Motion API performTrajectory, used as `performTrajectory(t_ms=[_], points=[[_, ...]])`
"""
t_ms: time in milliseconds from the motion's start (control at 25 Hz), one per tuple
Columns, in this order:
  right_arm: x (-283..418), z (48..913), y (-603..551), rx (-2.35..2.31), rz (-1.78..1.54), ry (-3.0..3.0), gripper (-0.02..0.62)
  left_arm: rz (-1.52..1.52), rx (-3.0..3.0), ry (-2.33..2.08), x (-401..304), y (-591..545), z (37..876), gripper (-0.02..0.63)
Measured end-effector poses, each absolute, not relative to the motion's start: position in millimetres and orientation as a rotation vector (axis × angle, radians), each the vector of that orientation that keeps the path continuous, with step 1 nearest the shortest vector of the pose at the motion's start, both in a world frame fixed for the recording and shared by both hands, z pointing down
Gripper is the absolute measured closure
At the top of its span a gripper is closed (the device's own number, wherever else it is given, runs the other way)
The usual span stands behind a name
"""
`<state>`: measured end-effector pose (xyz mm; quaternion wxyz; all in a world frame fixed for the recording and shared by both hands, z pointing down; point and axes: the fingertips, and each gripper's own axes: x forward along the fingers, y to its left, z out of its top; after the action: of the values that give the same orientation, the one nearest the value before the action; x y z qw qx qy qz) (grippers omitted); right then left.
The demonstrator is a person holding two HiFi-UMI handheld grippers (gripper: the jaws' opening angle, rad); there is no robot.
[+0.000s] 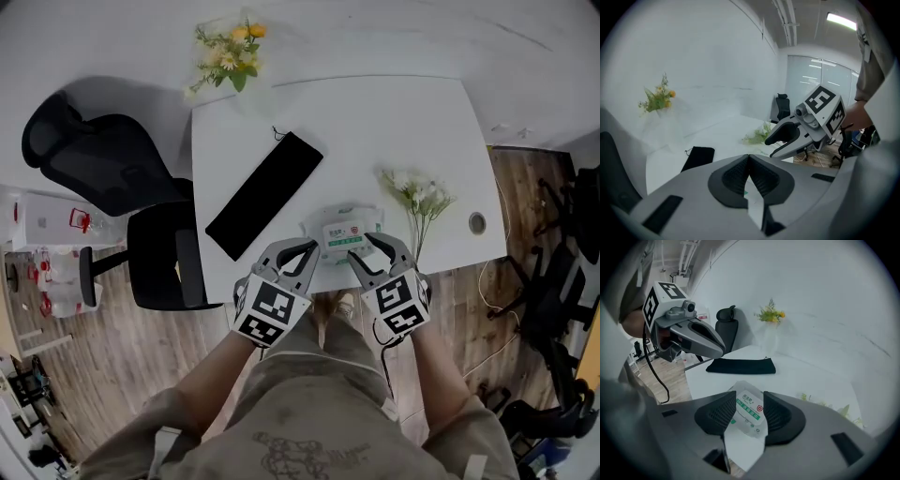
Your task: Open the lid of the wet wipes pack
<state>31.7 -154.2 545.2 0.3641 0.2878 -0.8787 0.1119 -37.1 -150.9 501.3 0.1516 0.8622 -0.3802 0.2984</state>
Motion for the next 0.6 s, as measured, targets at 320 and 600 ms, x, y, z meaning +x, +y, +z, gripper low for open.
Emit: performTrajectory(t_ms=[320, 600], points=[[24, 601, -150, 0.599, 0.192, -2.162, 0.399, 0.989, 2.370, -0.976, -37, -148, 576, 0.589], [23, 626, -144, 0.526, 0.025, -2.071, 0.418, 1.021, 2.270, -0.897, -40, -138, 627, 0.589]])
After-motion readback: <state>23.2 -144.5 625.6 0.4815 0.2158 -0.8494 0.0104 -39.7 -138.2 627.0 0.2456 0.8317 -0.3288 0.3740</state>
